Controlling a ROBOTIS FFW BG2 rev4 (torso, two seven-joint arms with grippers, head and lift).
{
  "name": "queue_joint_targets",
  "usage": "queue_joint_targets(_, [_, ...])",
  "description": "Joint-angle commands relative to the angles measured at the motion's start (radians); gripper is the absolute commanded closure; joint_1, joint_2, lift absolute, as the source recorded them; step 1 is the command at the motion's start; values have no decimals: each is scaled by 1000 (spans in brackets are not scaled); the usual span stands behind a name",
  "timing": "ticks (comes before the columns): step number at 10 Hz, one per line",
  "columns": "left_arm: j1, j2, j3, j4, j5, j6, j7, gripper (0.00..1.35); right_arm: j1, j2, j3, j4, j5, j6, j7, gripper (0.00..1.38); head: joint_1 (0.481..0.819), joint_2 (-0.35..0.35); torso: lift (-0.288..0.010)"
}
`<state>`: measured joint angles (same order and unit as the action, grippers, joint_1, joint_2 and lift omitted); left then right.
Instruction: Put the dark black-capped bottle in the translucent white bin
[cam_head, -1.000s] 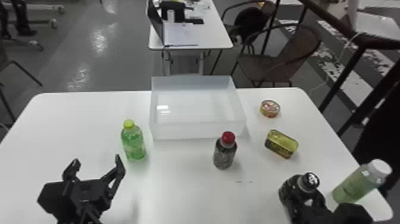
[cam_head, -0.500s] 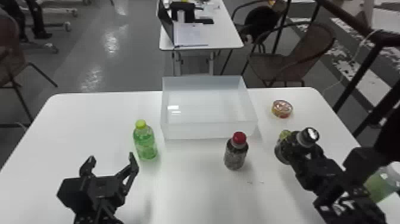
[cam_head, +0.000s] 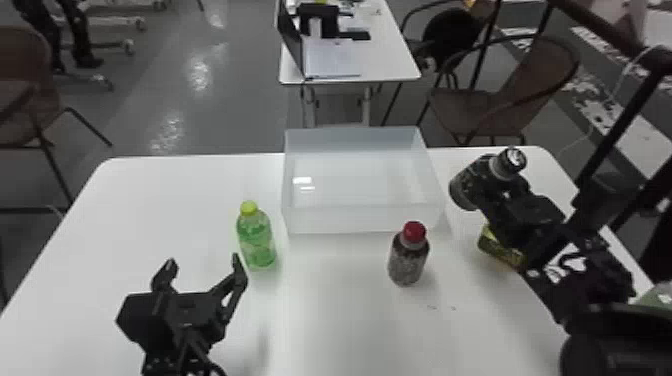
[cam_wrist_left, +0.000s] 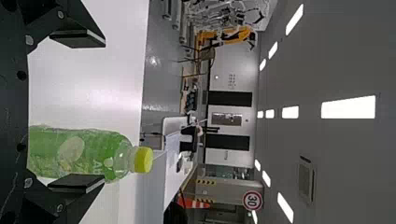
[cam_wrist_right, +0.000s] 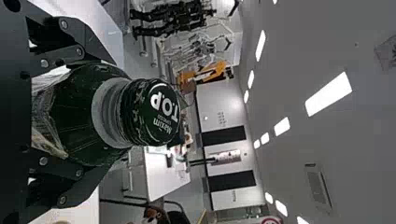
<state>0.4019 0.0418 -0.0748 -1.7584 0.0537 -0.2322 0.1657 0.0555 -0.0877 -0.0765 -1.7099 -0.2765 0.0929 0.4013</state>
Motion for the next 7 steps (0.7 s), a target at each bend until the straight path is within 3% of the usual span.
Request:
queue_joint_targets(1, [-6, 0, -3, 2, 0, 2, 0, 260, -97, -4, 3, 79, 5, -4, 41, 611, 695, 24, -92])
queue_joint_targets(4, [-8, -2, -5, 5, 0, 7, 0, 260, -252, -33, 3, 283, 31, -81, 143, 613, 695, 27, -92])
queue_joint_targets(5, [-11, 0, -6, 7, 0, 7, 0, 260, -312, -40, 3, 395, 14, -122, 208, 611, 695, 26, -92])
queue_joint_targets(7, [-18, 4, -10, 11, 2, 7, -3, 260, -382, -37, 29, 585, -55, -191, 257, 611, 695, 25, -92])
